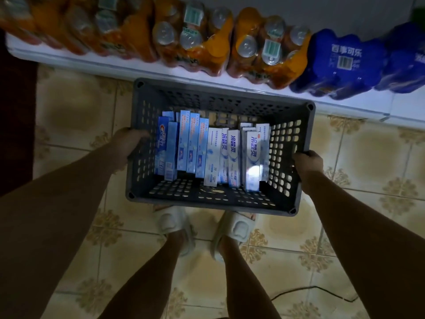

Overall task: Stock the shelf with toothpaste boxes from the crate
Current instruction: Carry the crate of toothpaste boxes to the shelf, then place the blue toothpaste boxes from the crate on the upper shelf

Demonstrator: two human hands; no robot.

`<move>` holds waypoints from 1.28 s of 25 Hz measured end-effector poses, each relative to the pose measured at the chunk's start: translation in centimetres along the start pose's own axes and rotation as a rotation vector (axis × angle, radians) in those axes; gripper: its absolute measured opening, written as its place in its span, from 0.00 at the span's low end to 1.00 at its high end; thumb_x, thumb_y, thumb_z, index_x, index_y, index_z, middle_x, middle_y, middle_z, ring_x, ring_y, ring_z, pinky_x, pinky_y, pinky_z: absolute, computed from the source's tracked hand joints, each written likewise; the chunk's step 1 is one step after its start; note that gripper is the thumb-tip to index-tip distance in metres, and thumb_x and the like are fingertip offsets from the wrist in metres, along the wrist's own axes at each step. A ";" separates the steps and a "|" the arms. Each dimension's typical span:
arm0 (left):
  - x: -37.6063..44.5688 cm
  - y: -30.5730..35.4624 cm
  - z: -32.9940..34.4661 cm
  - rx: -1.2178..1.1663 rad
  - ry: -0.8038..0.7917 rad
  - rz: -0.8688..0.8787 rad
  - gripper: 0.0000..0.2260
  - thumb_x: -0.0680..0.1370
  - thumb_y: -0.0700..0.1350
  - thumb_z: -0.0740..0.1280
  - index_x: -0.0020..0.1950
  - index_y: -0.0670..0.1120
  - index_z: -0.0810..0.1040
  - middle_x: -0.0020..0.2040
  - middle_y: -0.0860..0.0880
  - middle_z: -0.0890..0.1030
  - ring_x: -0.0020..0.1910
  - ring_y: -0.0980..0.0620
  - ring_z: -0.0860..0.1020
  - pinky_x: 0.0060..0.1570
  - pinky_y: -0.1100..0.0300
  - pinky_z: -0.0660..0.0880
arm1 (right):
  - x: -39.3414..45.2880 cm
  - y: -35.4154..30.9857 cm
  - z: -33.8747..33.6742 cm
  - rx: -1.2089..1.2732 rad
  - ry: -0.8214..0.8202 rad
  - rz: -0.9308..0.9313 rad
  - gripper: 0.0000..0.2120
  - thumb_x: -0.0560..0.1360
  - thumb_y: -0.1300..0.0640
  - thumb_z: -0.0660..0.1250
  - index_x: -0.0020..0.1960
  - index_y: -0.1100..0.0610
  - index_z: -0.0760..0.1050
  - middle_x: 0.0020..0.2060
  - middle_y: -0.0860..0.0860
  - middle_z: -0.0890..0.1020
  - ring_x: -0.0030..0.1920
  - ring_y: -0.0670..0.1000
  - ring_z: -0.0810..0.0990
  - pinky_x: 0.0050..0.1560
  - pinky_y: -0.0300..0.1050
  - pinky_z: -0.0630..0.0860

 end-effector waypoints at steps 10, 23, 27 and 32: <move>-15.6 3.0 0.0 0.029 0.376 0.404 0.07 0.76 0.36 0.65 0.52 0.45 0.77 0.49 0.47 0.79 0.48 0.46 0.78 0.45 0.56 0.73 | -12.7 -5.8 0.2 -0.493 0.123 -0.658 0.08 0.77 0.63 0.60 0.54 0.55 0.72 0.46 0.54 0.80 0.45 0.55 0.79 0.43 0.53 0.80; -2.9 0.0 11.1 0.069 -0.081 0.194 0.20 0.76 0.36 0.68 0.67 0.45 0.70 0.54 0.42 0.77 0.43 0.48 0.78 0.39 0.56 0.76 | -4.4 -7.0 20.9 -0.666 -0.410 -0.554 0.22 0.78 0.60 0.61 0.71 0.52 0.66 0.63 0.58 0.73 0.47 0.57 0.80 0.40 0.46 0.77; 1.4 2.1 12.6 0.366 0.073 0.564 0.30 0.75 0.34 0.68 0.75 0.48 0.65 0.70 0.44 0.68 0.67 0.43 0.70 0.60 0.50 0.75 | -0.8 -7.9 25.8 -0.821 -0.325 -0.636 0.25 0.77 0.62 0.61 0.73 0.51 0.64 0.70 0.57 0.61 0.67 0.63 0.69 0.59 0.57 0.77; 3.1 5.9 13.9 0.749 0.212 0.769 0.32 0.74 0.38 0.67 0.76 0.51 0.63 0.74 0.44 0.62 0.70 0.40 0.62 0.63 0.45 0.69 | 0.6 -7.2 25.5 -0.877 -0.209 -0.756 0.18 0.79 0.54 0.59 0.68 0.54 0.69 0.67 0.56 0.62 0.68 0.59 0.64 0.63 0.53 0.72</move>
Point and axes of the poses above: each hand's wrist, its own x-axis towards the middle knuckle, its own z-axis out of the palm, y = z × x, the point moved 3 cm from there along x, towards the middle knuckle
